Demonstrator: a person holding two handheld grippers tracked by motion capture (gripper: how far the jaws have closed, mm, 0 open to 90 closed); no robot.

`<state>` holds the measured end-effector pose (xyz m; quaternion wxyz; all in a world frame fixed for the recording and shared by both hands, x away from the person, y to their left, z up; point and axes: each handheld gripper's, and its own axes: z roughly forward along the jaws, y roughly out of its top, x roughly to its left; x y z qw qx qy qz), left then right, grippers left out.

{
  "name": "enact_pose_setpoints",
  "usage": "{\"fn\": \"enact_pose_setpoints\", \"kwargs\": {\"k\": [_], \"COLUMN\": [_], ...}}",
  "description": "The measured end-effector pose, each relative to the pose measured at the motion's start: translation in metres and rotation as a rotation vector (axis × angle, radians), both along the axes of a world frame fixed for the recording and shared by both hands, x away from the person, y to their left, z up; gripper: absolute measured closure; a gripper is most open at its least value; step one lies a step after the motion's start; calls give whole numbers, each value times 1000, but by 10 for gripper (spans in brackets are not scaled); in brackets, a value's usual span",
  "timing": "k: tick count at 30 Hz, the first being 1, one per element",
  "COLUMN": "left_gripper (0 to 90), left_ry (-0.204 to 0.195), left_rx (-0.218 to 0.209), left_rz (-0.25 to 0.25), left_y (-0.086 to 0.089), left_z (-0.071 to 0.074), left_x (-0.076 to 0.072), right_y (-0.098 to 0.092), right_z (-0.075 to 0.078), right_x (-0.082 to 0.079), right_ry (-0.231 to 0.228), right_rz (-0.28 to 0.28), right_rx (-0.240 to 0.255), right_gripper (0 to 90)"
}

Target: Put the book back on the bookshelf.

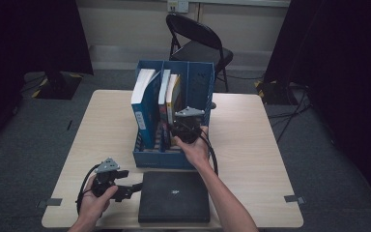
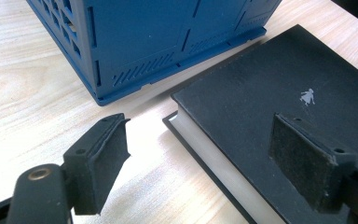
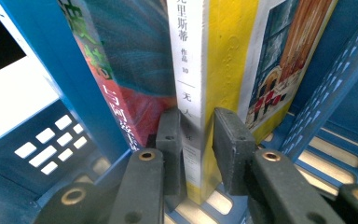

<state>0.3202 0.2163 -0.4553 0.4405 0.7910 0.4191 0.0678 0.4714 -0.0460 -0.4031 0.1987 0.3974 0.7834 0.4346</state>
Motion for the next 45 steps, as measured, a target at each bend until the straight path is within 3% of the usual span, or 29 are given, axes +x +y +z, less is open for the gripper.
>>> {"fn": "enact_pose_setpoints", "kwargs": {"k": [17,29,32,40,45], "left_gripper": [193,198,219,229,229], "left_ry": [6,12,14,9,9], "left_rx": [1,17,32,44,51], "left_rz": [3,5,12,1,10], "left_y": [-1,-3,-5,-9,-10], "left_z": [-1,-1,-2,-2,-1], "left_x": [1,1,1,1,0], "right_y": [-12,-39,-48,-71,-85], "right_z": [10,21,21,30,29], "right_x": [-15,-35,-43,-77,-98], "right_ry": [-20,-19,-6,-45,-45], "right_rz": [32,67,55,55,59], "right_rx": [11,56,58,81,75], "right_gripper": [652,487,454,387,351]}}
